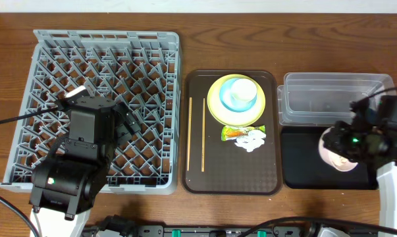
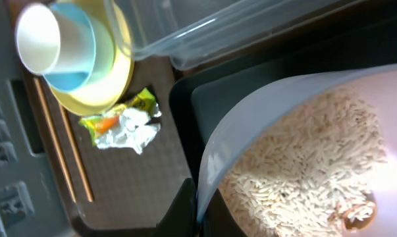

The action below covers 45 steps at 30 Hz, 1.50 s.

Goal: Sort waste into correct bins and load items into the dishwasher
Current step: 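Carry the bowl over the black tray and tip the rice out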

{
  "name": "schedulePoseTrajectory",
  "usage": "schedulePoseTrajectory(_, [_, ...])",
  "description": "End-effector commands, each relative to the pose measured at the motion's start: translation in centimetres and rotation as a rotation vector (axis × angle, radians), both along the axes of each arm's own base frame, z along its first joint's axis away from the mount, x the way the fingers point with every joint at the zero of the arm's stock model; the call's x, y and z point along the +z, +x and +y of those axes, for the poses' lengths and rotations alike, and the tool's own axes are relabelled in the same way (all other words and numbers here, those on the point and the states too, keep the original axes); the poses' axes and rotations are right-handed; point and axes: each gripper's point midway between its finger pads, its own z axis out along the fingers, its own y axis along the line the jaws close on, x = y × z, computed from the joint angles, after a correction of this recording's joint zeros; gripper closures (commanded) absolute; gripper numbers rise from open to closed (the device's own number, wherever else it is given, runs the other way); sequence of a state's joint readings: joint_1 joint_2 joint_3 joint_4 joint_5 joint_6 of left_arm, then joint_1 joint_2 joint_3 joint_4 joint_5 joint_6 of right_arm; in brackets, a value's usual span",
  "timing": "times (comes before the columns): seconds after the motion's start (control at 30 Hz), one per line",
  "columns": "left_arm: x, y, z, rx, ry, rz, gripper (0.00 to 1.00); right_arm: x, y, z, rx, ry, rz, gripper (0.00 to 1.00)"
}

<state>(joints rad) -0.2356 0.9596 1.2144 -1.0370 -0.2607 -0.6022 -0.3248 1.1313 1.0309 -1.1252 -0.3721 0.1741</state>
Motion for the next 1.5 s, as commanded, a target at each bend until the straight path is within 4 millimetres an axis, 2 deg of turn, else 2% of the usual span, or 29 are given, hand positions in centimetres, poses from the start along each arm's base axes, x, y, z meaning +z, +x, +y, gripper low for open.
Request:
schedulePoseTrajectory(0.0, [0.5,0.1,0.2,0.005,0.001,-0.01,0.05,0.9,0.0,-0.6,0.01,0.077,-0.063,0.99])
schedulePoseTrajectory(0.27, [0.5,0.1,0.2,0.005,0.001,-0.01,0.05,1.5,-0.5,-2.9,-0.091,0.217,-0.157,0.99])
schedulePoseTrajectory(0.47, [0.5,0.1,0.2,0.005,0.001,-0.01,0.05,1.2,-0.5,-2.8,-0.108,0.416,-0.323,0.99])
schedulePoseTrajectory(0.63, [0.5,0.1,0.2,0.005,0.001,-0.01,0.05,-0.3,-1.0,-2.9,-0.171,0.55,-0.414,0.99])
schedulePoseTrajectory(0.8, [0.5,0.1,0.2,0.005,0.001,-0.01,0.05,-1.4,-1.3,-4.1,-0.217,0.575,-0.518,0.99])
schedulePoseTrajectory(0.93, [0.5,0.1,0.2,0.005,0.001,-0.01,0.05,-0.7,-1.5,-4.3,-0.211,0.617,-0.63,0.99])
schedulePoseTrajectory(1.1, [0.5,0.1,0.2,0.005,0.001,-0.01,0.05,-0.4,-1.7,-3.7,-0.211,0.67,-0.664,0.99])
schedulePoseTrajectory(1.3, [0.5,0.1,0.2,0.005,0.001,-0.01,0.05,2.0,-1.7,-3.4,-0.163,0.751,-0.78,0.99])
schedulePoseTrajectory(1.47, [0.5,0.1,0.2,0.005,0.001,-0.01,0.05,1.6,-1.7,-3.4,-0.178,0.75,-0.755,0.99])
